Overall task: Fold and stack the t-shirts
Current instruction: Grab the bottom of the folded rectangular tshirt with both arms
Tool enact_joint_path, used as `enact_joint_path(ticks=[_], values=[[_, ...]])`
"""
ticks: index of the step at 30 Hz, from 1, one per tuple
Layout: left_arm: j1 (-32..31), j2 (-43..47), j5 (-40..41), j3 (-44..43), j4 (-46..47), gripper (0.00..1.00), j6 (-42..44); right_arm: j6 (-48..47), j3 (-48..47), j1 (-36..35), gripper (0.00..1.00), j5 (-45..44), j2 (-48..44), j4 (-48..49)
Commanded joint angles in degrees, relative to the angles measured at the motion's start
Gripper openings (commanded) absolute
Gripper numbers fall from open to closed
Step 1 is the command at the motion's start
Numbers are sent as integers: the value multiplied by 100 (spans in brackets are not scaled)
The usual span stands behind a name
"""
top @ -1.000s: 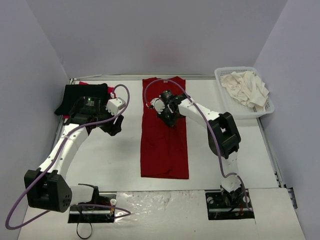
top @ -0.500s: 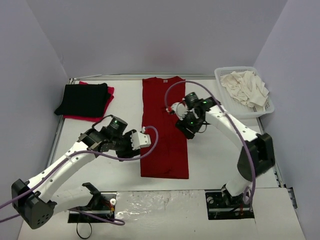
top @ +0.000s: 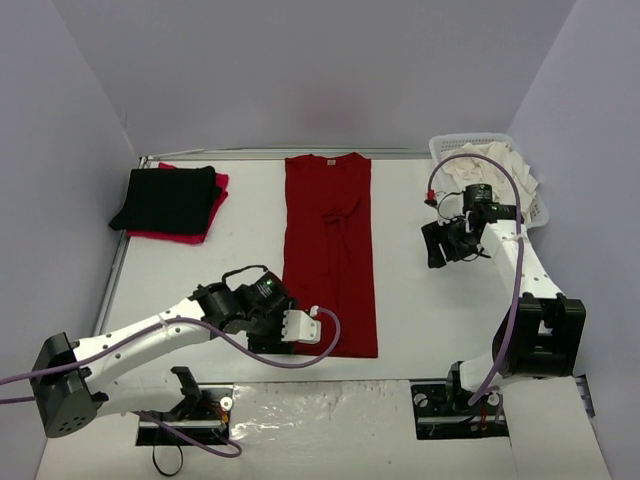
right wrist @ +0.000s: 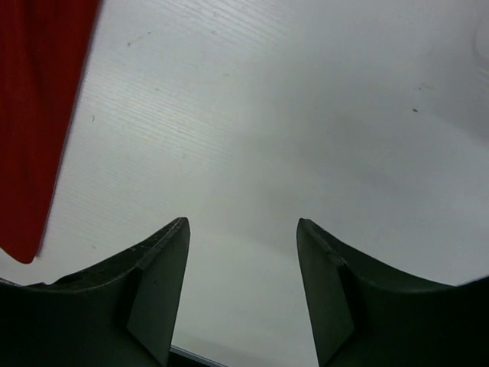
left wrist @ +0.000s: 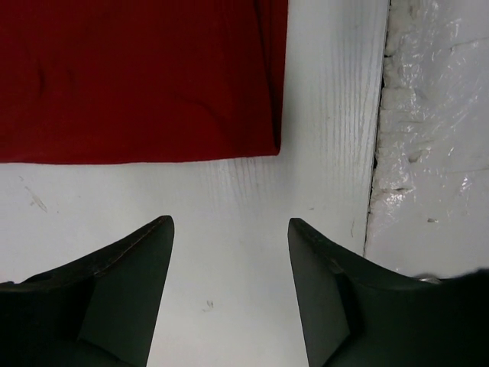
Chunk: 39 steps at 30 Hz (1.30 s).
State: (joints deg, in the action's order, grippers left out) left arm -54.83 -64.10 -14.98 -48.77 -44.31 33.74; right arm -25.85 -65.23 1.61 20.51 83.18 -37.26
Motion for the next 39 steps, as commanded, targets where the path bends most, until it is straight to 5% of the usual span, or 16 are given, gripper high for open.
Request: enact_joint_path(ticks=[1, 23, 32, 34, 39], values=[[-168, -111, 153, 105, 467, 60, -95, 71, 19, 252, 54, 330, 111, 25], [-784, -1764, 558, 298, 1514, 56, -183, 124, 37, 551, 57, 375, 181, 25], [-872, -2353, 672, 149, 1382, 20, -236, 124, 37, 551, 58, 348, 173, 34], [-872, -2379, 681, 131, 1338, 5, -236, 124, 37, 551, 58, 339, 190, 43], [-863, -2222, 348, -79, 873, 2, -113, 115, 28, 534, 58, 322, 225, 25]])
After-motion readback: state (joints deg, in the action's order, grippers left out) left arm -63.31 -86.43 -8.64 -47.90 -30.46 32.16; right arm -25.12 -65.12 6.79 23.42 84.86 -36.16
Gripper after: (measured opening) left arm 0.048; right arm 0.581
